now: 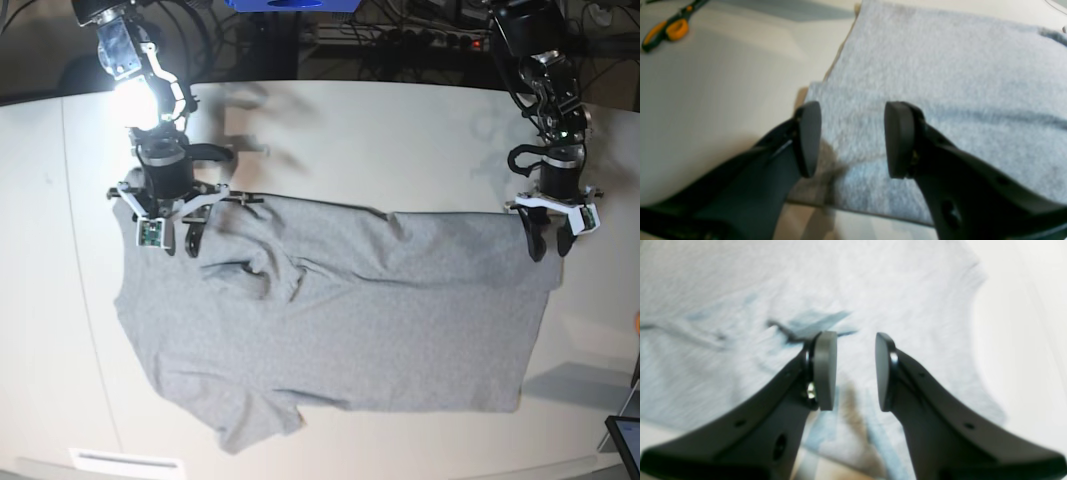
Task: Fold the T-shirt properly
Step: 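Move the right gripper back to the collar end of the fold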
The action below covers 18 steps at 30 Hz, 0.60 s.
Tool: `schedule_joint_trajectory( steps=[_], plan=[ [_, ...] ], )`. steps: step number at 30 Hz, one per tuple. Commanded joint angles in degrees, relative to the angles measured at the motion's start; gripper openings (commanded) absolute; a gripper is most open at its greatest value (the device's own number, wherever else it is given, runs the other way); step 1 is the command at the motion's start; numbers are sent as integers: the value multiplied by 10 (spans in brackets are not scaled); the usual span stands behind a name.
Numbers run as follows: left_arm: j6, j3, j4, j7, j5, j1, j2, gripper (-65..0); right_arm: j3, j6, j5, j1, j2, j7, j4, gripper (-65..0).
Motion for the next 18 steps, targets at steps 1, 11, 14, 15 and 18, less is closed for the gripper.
schedule_joint_trajectory(
  steps=[1,11,14,15,18],
  plan=[
    [1,-2,5,-28,-7,-8,-11,-349,10,1,-18,0,-16,27,-3,-463],
    [1,32,1,-29,-8,-24,-14,-349,74,6,-125,-7,-151,83,-87,-460],
    [1,34,-9,-26,-5,-25,-16,-349,75,6,-127,-7,-150,83,-87,-460],
    [1,42,-18,-18,-7,-30,-25,-349,76,6,-127,-7,-149,83,-87,-460],
    [1,82,-56,-8,-8,-52,-44,-349,72,6,-125,-7,-129,83,-87,-460]
  ],
)
